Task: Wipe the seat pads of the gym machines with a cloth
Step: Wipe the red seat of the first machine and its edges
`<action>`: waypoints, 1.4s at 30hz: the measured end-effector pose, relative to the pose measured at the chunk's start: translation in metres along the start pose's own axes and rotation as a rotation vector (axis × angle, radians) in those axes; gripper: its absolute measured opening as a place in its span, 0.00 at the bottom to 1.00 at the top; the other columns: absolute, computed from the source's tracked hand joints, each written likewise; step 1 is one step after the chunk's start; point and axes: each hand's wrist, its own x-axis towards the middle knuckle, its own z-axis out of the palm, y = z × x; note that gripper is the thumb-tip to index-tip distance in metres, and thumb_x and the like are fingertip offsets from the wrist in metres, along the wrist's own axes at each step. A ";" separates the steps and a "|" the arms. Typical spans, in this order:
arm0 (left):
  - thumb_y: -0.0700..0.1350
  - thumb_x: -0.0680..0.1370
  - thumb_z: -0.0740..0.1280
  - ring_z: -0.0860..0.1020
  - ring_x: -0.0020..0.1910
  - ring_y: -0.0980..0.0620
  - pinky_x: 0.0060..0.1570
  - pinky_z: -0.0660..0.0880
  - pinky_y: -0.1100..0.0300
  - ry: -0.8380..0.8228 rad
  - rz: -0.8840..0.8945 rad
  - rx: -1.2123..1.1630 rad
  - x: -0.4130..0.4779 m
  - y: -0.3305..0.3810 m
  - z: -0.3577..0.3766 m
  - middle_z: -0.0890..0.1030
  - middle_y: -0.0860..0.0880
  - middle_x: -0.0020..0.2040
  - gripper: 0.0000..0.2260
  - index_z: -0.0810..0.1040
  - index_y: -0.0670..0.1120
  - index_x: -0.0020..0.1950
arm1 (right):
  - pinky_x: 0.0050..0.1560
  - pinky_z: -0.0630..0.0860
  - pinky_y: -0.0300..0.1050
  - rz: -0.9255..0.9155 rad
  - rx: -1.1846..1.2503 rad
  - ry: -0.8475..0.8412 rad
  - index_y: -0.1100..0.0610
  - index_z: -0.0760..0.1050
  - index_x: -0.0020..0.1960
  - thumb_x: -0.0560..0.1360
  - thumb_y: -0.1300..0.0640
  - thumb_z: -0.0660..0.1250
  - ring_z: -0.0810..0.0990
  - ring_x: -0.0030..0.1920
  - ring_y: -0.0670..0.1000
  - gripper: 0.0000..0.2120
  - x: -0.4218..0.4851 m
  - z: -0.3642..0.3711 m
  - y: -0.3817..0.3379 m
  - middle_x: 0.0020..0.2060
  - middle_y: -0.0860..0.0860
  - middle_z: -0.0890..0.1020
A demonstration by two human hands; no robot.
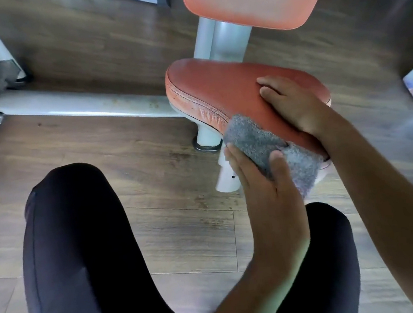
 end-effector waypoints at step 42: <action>0.48 0.79 0.62 0.78 0.59 0.49 0.63 0.70 0.59 -0.628 0.618 1.090 0.192 0.077 -0.019 0.82 0.50 0.58 0.12 0.82 0.50 0.57 | 0.75 0.58 0.53 0.382 -0.273 0.797 0.54 0.72 0.72 0.82 0.44 0.55 0.68 0.74 0.57 0.24 -0.123 0.084 -0.088 0.71 0.54 0.73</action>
